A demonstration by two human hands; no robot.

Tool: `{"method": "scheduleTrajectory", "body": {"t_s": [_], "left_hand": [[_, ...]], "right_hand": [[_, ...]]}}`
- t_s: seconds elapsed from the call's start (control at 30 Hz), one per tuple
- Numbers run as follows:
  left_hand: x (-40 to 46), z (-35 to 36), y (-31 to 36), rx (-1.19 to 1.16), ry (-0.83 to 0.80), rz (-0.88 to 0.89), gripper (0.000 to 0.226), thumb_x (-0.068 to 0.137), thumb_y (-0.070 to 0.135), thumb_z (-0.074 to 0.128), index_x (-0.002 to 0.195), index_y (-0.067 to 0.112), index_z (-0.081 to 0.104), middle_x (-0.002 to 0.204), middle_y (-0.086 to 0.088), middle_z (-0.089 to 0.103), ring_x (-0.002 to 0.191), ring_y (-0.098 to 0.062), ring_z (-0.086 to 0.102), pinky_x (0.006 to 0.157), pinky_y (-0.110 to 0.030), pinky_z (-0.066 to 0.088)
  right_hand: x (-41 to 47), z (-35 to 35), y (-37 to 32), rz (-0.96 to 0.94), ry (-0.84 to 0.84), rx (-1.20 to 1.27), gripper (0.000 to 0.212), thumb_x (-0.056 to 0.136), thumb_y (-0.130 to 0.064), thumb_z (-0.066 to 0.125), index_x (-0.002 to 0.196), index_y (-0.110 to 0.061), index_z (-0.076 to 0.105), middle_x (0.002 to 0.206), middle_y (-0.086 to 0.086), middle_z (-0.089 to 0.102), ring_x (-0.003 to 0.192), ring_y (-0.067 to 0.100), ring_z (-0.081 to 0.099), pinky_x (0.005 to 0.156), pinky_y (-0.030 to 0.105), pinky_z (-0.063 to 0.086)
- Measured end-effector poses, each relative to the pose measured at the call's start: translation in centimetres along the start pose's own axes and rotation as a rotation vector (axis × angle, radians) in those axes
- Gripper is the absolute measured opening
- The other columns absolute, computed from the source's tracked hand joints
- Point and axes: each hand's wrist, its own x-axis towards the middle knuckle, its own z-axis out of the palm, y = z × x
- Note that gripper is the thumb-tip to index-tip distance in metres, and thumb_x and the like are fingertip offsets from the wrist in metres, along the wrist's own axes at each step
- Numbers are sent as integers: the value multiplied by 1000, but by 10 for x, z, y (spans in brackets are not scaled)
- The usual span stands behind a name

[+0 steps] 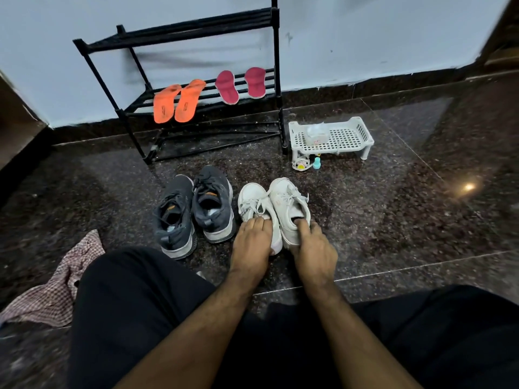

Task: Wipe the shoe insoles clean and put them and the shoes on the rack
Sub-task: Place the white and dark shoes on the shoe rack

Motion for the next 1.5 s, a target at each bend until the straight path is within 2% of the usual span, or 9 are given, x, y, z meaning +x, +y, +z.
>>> {"method": "scheduleTrajectory", "body": {"t_s": [0.27,0.4,0.53,0.8,1.0,1.2,1.27,1.37,1.5], "left_hand": [[-6,-40,9,-90,160,33,65,64,27,90,120,14,59,120,-3,61,115,-22,54,100,-33,48],[12,-81,5,-132,225,52,64,74,26,84,129,14,53,129,-3,55,125,-22,47,101,-32,47],[43,-132,-12,-149,289,90,66,78,26,82,134,13,49,137,-1,49,131,-20,41,101,-32,48],[117,-231,-51,-157,469,128,65,70,24,88,124,12,54,122,-2,52,118,-22,46,90,-33,50],[186,-286,-98,-188,557,142,70,66,17,88,126,9,53,123,-6,52,117,-25,43,90,-44,50],[281,-324,-153,-221,521,139,71,60,21,93,117,6,56,116,-8,53,111,-26,44,86,-29,35],[316,-332,-166,-209,464,129,70,58,21,95,114,6,56,113,-8,52,110,-25,44,83,-28,33],[365,-328,-185,-203,413,134,69,57,22,95,111,6,56,107,-6,51,104,-21,43,84,-34,42],[411,-313,-200,-234,408,128,60,59,21,94,99,14,50,97,2,44,94,-16,38,72,-29,31]], "right_hand": [[1,-51,-4,-36,121,-27,51,83,-39,71,126,-30,45,135,5,52,100,23,64,69,38,55],[20,-93,-23,-65,226,-98,48,82,-33,72,123,-30,47,124,4,57,91,21,64,65,36,52],[52,-139,-48,-129,279,-105,49,80,-35,72,121,-29,48,108,1,57,93,22,59,63,35,50],[138,-220,-106,-256,384,-57,57,74,-27,79,119,-24,43,102,2,58,91,26,61,62,37,46],[212,-263,-154,-363,560,-164,63,73,-44,80,120,-25,44,97,1,63,88,27,61,58,35,41],[307,-274,-205,-419,694,-177,70,67,-56,80,120,-25,46,92,3,67,87,28,62,60,35,33],[338,-269,-216,-410,711,-170,72,65,-59,79,121,-26,47,91,3,69,88,29,62,65,37,37],[384,-255,-227,-412,709,-216,68,69,-58,77,122,-24,49,93,3,71,93,29,61,74,39,37],[429,-245,-238,-416,686,-253,71,69,-59,76,122,-21,48,96,6,71,96,30,60,79,41,37]]}}
